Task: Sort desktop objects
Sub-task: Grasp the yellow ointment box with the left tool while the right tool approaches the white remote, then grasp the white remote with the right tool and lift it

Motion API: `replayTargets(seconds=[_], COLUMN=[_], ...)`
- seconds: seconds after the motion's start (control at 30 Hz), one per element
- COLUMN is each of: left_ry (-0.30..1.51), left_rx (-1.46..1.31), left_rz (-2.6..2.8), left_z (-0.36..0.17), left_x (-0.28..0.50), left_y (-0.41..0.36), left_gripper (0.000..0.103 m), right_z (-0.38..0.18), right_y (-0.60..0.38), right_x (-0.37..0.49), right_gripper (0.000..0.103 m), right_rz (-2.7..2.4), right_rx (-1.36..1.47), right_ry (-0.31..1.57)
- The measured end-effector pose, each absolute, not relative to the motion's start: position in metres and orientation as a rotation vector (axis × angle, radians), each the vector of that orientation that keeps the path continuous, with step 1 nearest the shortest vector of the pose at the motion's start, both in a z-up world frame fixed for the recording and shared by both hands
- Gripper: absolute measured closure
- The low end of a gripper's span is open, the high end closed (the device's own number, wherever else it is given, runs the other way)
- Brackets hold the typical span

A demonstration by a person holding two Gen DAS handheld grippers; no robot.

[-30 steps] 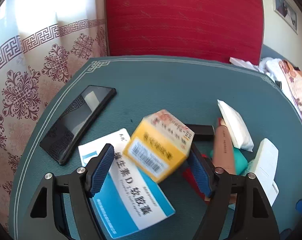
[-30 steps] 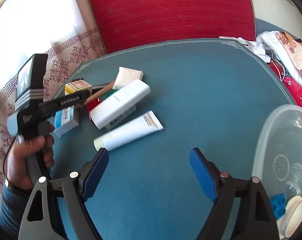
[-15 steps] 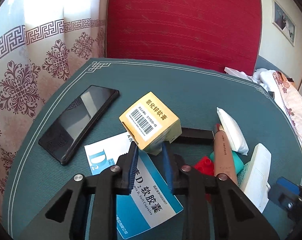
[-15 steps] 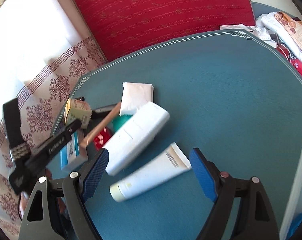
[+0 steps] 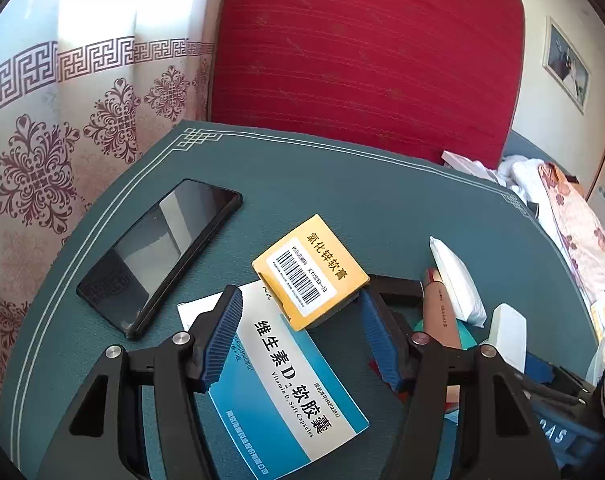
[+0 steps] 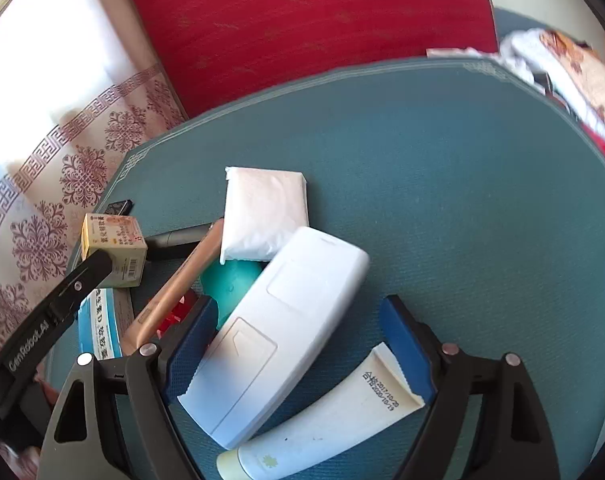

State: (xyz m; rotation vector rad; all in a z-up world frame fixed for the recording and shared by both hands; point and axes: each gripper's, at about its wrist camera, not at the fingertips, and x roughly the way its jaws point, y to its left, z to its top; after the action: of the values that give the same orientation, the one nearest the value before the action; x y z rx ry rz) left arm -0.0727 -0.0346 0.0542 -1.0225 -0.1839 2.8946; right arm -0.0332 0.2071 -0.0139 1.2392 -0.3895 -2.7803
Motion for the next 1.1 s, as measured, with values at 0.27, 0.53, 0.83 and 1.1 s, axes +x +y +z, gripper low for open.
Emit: replayTargets(seconds=[0.27,0.53,0.83,1.1], left_ry=[-0.123,-0.267,-0.549,-0.464], left_rx=[-0.967,-0.953,-0.955,-0.981], left_rz=[2.892,2.814,2.705,2.737], left_z=[0.058,0.061,0.052,0.047], left_x=[-0.069,-0.074,-0.09,-0.097], left_y=[-0.032,-0.048,-0.064,-0.045], left_gripper=[0.039,0.038,0.03,0.03], right_z=[-0.014,-0.015,-0.02,-0.02], right_y=[0.211,0.225,0.224,0.225], right_x=[-0.017,-0.023,-0.025,-0.026], right_gripper=[0.035,0.046,0.046,0.046], right_rz=[-2.806,-2.798,-2.787,-2.786], right_rx=[1.165,1.141,1.136,1.135], right_ry=[-0.281,-0.324,-0.346,-0.359])
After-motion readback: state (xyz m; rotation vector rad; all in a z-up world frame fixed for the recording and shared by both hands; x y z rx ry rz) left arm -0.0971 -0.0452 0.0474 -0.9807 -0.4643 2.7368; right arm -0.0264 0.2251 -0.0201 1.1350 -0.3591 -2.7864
